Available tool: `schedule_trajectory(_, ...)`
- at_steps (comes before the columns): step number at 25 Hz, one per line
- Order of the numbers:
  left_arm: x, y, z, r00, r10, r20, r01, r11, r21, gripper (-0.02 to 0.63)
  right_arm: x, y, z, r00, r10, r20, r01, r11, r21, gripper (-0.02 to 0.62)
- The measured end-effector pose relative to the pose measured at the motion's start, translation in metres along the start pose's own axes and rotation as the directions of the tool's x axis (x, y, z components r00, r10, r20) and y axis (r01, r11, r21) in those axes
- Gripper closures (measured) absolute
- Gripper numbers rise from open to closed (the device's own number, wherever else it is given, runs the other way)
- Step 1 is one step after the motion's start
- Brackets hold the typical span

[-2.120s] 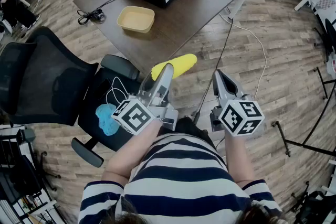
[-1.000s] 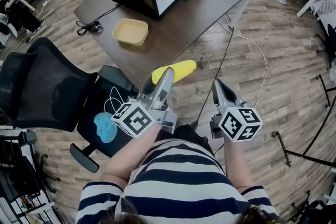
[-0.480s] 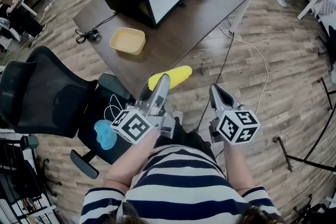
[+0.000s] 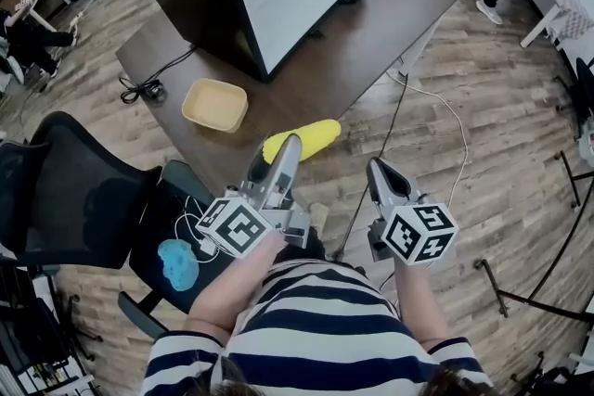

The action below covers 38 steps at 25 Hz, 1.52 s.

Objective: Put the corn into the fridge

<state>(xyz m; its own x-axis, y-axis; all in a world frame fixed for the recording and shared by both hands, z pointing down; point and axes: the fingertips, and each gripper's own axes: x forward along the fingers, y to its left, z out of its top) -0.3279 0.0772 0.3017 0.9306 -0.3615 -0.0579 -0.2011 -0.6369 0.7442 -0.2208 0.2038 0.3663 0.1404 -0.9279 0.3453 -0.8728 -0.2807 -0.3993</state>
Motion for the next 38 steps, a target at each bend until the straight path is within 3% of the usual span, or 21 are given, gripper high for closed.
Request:
schedule_trajectory(17, 0.102, 0.041, 0.033, 1.000, -0.013, -0.014, 0.013, 1.000, 0.003, 0.606, 0.108, -0.023, 0.060, 0.999, 0.029, -0.027, -0.029, 0.999, -0.030, 0.601)
schedule_trajectory(28, 0.135, 0.047, 0.031, 1.000, -0.017, 0.010, 0.017, 0.999, -0.036, 0.606, 0.130, -0.041, 0.081, 0.999, 0.038, -0.032, -0.040, 0.997, -0.062, 0.601)
schedule_trajectory(38, 0.189, 0.056, 0.028, 0.986, 0.113, 0.125, -0.112, 0.994, -0.019, 0.606, 0.173, -0.093, 0.114, 0.979, 0.185, -0.087, -0.191, 0.979, -0.065, 0.601)
